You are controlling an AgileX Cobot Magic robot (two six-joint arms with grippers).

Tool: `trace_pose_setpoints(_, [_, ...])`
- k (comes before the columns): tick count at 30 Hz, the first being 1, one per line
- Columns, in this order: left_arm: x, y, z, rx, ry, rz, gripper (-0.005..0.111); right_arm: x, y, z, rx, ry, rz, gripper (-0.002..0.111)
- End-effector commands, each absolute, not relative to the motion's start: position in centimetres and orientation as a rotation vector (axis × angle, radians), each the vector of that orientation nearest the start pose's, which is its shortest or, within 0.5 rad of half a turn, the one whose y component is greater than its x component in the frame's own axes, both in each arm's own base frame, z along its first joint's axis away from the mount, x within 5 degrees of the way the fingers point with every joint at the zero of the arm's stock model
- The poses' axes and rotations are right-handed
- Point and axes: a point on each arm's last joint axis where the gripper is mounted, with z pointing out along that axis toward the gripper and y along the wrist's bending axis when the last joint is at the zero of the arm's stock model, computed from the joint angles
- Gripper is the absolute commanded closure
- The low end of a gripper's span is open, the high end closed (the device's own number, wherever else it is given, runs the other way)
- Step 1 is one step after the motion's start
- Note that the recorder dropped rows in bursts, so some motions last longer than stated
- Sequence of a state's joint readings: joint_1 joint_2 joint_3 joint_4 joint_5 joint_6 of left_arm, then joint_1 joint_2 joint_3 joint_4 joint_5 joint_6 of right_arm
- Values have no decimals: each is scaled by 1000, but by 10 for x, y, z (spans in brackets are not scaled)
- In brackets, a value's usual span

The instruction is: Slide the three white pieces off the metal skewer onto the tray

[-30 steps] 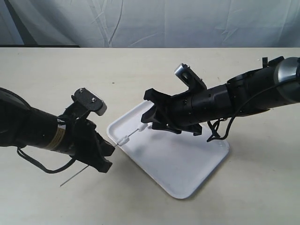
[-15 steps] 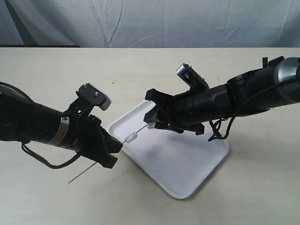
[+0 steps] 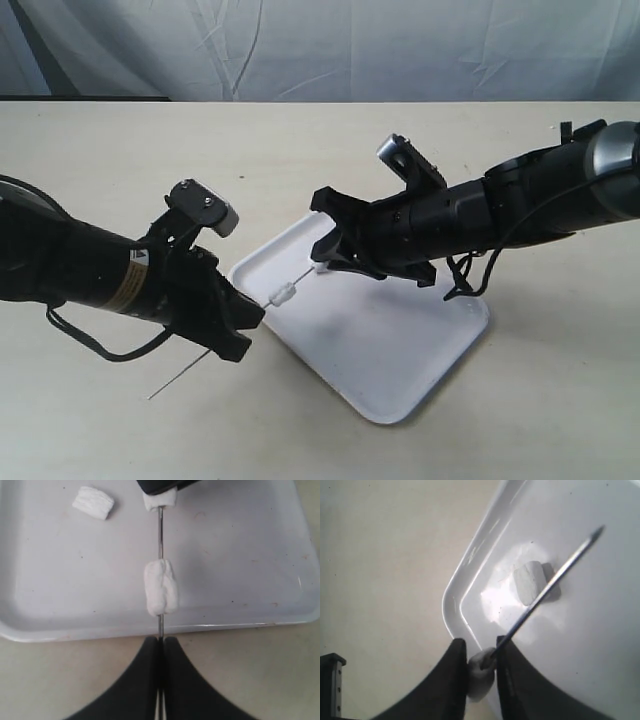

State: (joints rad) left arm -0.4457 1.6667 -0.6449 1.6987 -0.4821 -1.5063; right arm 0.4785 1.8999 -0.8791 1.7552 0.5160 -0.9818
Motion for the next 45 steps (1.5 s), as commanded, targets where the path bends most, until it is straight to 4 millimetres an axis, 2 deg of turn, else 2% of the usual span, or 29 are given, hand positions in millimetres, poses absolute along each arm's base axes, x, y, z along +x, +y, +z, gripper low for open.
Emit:
trace_pose_setpoints(1, [233, -157, 144, 974, 2352, -673, 107, 290, 199, 131, 131, 2610, 1125, 97])
trace_pose_setpoints(9, [231, -155, 142, 1005, 2369, -660, 107, 293, 196, 128, 158, 2610, 1050, 97])
trace_pose_setpoints(12, [230, -155, 141, 963, 2398, -679, 107, 295, 192, 126, 183, 2610, 991, 97])
trace_pose_setpoints(23, [214, -143, 124, 949, 2484, -617, 107, 299, 185, 123, 228, 2603, 862, 97])
trace_pose_setpoints(30, [213, -143, 126, 936, 2486, -641, 107, 301, 182, 122, 245, 2596, 812, 87])
trace_pose_setpoints(45, [208, -139, 121, 919, 2515, -615, 107, 306, 172, 131, 292, 2547, 674, 87])
